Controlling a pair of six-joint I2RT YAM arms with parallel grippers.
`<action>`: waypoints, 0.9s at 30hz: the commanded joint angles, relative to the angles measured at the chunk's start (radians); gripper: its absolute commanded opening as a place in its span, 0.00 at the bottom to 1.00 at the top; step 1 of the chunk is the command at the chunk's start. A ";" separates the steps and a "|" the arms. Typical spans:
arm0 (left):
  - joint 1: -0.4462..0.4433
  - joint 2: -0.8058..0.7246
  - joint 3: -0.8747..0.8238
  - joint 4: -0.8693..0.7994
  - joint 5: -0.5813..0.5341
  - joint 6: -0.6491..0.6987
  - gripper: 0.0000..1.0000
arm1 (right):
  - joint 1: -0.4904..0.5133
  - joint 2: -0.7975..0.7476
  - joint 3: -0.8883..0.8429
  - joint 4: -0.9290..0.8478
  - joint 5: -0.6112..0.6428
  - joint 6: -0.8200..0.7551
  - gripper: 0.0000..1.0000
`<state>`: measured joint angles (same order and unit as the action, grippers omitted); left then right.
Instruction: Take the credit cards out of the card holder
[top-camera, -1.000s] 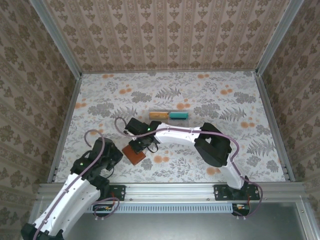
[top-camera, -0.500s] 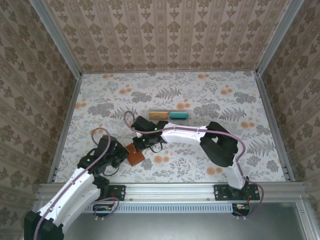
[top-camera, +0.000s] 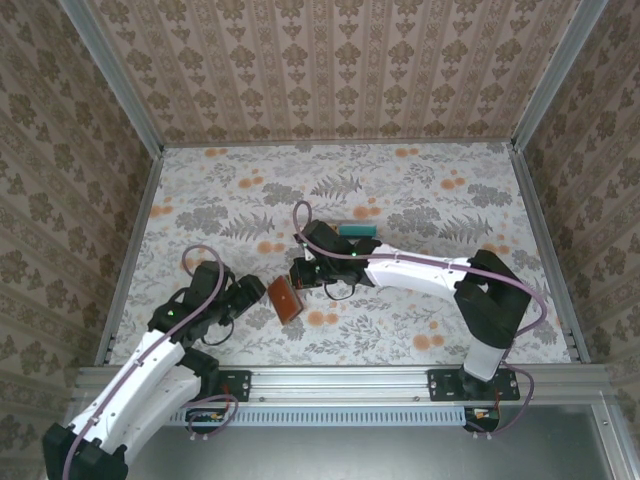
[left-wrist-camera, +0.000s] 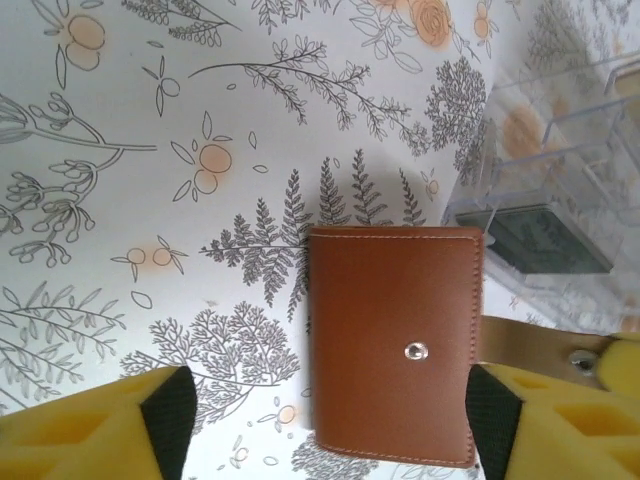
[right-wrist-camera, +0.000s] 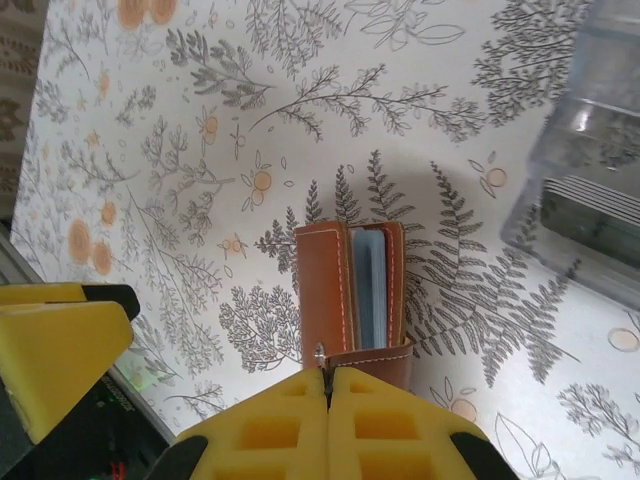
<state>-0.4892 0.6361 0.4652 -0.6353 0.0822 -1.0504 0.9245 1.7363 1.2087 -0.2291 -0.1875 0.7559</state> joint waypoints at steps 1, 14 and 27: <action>0.003 0.005 0.030 -0.043 -0.019 0.039 0.79 | 0.001 -0.071 -0.011 0.032 0.014 0.051 0.00; 0.004 0.014 0.050 -0.062 -0.014 0.069 0.84 | -0.002 -0.177 -0.119 -0.021 0.123 0.077 0.00; 0.009 0.180 0.147 -0.033 0.060 0.193 0.84 | -0.061 -0.476 -0.377 -0.272 0.433 0.245 0.00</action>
<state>-0.4892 0.7868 0.5640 -0.6685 0.1093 -0.9253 0.8757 1.2972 0.8776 -0.3950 0.1432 0.9253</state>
